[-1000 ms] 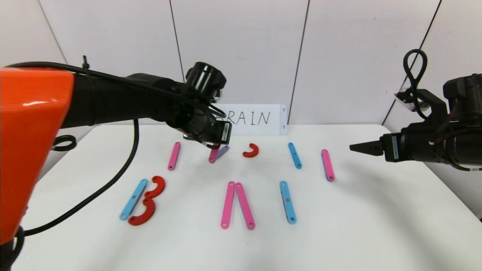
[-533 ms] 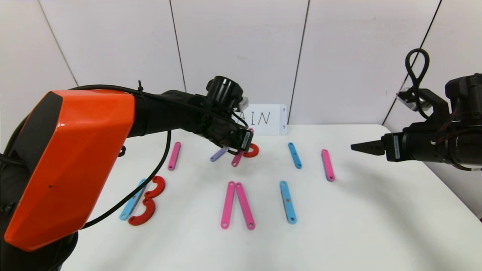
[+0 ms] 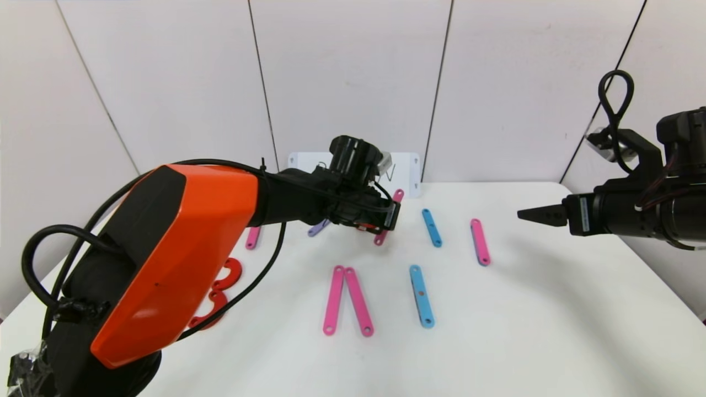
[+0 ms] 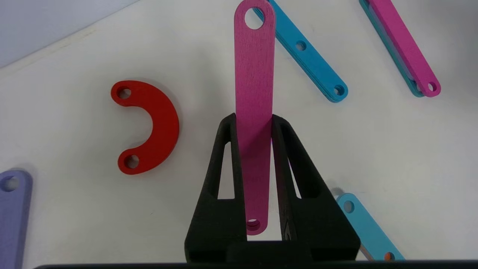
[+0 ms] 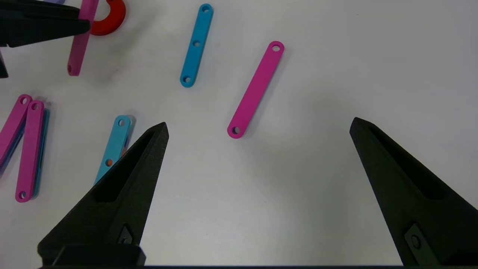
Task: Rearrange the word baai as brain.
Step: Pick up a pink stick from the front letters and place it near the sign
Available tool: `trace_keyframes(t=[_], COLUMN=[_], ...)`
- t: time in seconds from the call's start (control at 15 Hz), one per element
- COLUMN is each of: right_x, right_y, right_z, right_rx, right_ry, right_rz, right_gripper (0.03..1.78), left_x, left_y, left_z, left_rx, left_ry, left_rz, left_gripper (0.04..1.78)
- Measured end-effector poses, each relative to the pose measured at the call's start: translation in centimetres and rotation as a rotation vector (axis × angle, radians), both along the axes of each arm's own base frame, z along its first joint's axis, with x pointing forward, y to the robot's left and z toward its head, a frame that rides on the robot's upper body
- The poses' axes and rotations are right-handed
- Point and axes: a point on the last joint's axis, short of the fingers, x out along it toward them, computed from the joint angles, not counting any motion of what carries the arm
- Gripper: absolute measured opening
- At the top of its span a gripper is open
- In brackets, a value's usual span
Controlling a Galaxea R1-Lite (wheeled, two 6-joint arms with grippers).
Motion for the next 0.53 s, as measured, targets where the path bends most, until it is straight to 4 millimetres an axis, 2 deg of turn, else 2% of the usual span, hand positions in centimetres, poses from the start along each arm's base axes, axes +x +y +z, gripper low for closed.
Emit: trace_keyframes(t=[0.33, 0.53], right_x=[0.0, 0.0], right_y=[0.0, 0.0], right_z=[-0.1, -0.2], right_rx=[0.000, -0.002], right_ry=[0.002, 0.006], right_rz=[-0.001, 0.001], right_gripper=[1.70, 1.70], left_x=[0.4, 0.5], left_y=[-1.6, -1.8], left_z=[-3.0, -3.7], left_rx=[-0.001, 0.008], left_ry=[0.000, 0.008], left_rz=[-0.017, -0.016], left_gripper=[0.27, 0.28])
